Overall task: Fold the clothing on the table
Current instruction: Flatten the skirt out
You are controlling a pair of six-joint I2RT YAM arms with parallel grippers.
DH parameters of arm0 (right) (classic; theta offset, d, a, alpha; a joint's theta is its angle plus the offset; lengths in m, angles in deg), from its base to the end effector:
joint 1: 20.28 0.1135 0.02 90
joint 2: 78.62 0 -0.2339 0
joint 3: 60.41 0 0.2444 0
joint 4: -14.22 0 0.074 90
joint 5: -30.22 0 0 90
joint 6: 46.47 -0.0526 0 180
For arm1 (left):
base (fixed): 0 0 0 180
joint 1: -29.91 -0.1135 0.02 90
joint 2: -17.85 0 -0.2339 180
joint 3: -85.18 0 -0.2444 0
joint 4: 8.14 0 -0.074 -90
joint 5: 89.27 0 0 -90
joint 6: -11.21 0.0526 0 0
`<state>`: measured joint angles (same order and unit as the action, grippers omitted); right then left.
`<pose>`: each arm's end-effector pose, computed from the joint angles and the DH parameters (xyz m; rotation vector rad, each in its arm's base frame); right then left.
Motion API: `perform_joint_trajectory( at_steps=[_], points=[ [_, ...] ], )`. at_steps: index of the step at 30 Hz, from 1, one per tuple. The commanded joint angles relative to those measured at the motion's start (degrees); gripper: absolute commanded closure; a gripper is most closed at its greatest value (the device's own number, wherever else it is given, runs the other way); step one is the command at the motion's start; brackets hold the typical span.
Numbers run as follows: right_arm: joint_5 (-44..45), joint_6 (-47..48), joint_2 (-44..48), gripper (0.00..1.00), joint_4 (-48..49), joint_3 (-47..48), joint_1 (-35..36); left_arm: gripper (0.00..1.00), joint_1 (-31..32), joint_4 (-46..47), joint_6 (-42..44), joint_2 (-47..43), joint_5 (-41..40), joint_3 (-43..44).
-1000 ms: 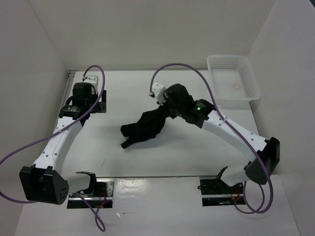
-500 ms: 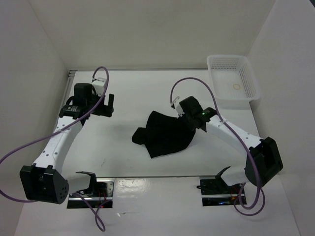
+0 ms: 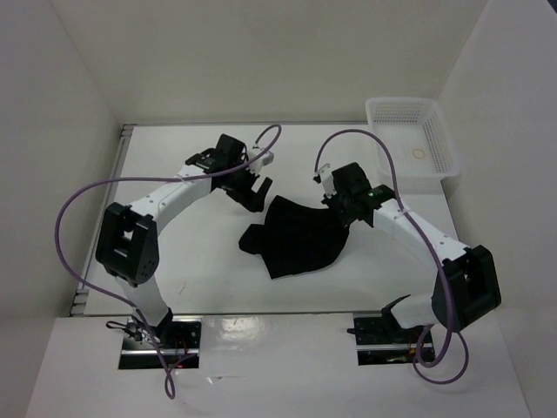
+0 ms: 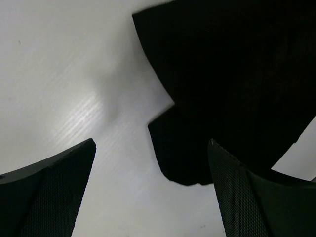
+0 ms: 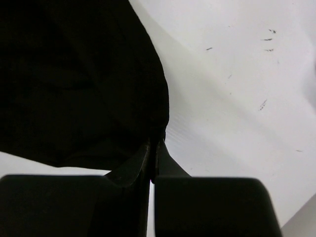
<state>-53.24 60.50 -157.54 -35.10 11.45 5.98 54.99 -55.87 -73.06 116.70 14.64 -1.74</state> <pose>0.2605 0.1218 0.2079 -0.8973 2.3839 -0.0827 0.3330 -0.1698 0.2195 0.7667 2.4012 -0.4424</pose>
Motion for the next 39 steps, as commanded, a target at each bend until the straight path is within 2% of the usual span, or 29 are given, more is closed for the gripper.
perform_joint_trajectory(
  at_steps=[1,6,10,18,19,21,28,32,33,34,36,38,39],
  points=[
    [-3.7,-2.0,4.0,1.0,2.2,0.1,0.2,0.0,-0.9,2.9,-1.2,2.9,7.0,6.5],
    [-4.3,-2.6,6.0,1.0,2.2,-0.4,0.7,0.0,-1.6,5.0,-0.1,9.7,10.9,12.3],
    [-4.3,-2.6,6.6,0.97,2.2,-0.4,0.7,0.0,-2.8,5.7,0.5,17.6,17.3,14.9],
    [-4.8,-2.6,6.6,0.94,2.8,-1.0,1.2,0.0,-2.8,8.1,0.9,22.7,20.1,16.1],
    [-5.3,-2.6,6.6,0.94,2.8,-1.0,1.2,0.06,-2.8,8.1,0.9,23.5,20.1,16.1],
    [-5.3,-2.6,6.6,0.94,2.8,-1.0,1.2,0.13,-2.3,8.7,0.3,24.4,21.6,16.1],
    [-5.9,-2.6,7.2,0.94,2.8,-1.0,1.2,0.19,-0.6,5.6,0.9,30.8,24.1,21.6],
    [-5.9,-2.6,7.2,0.94,2.8,-1.0,1.2,0.27,1.7,3.8,1.6,32.2,24.1,23.4],
    [-5.9,-2.6,7.2,0.94,2.8,-1.0,1.2,0.3,1.7,3.8,2.1,32.7,24.1,22.7],
    [-5.9,-2.6,7.2,0.94,2.8,-1.0,1.2,0.46,1.7,4.3,2.1,32.7,24.1,22.7],
    [-5.9,-2.6,7.2,0.94,2.8,-1.0,1.2,0.71,2.3,4.3,2.1,33.8,24.1,22.2],
    [-5.9,-2.6,7.2,0.94,2.8,-1.0,1.2,1.0,2.3,3.6,2.1,33.8,22.7,22.7],
    [-5.9,-2.6,7.2,0.94,2.8,-1.0,1.2,1.0,2.3,3.6,2.1,33.8,22.2,22.7]
  ],
)
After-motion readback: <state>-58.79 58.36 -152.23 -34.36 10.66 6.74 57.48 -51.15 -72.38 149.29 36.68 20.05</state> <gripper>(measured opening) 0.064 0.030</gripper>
